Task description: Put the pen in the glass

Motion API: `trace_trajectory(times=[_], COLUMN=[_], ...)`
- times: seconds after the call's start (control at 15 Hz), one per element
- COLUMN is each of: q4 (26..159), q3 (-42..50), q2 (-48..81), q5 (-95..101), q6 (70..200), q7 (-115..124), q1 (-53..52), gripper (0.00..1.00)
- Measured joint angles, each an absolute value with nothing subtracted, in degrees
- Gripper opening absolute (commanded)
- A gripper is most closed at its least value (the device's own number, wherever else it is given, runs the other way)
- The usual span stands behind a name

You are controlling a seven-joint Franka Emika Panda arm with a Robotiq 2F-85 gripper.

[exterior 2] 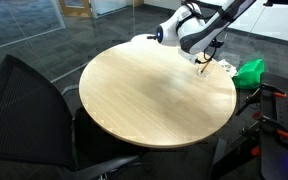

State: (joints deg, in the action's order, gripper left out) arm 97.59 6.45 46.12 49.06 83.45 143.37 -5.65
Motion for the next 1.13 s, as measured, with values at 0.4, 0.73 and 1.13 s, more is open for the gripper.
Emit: trace_trajectory(times=[0.4,0.73,1.13], q4=[99.0,100.2,100.5], q3=[6.4,6.3,6.2], q2=[41.7,39.7,39.4], q5=[49.1,49.1,49.1], q6=[80.2,78.6,78.4], q7=[144.8,146.5,146.6], q1=[-6.2,-6.5,-6.6], gripper=[1.0,1.0,1.0])
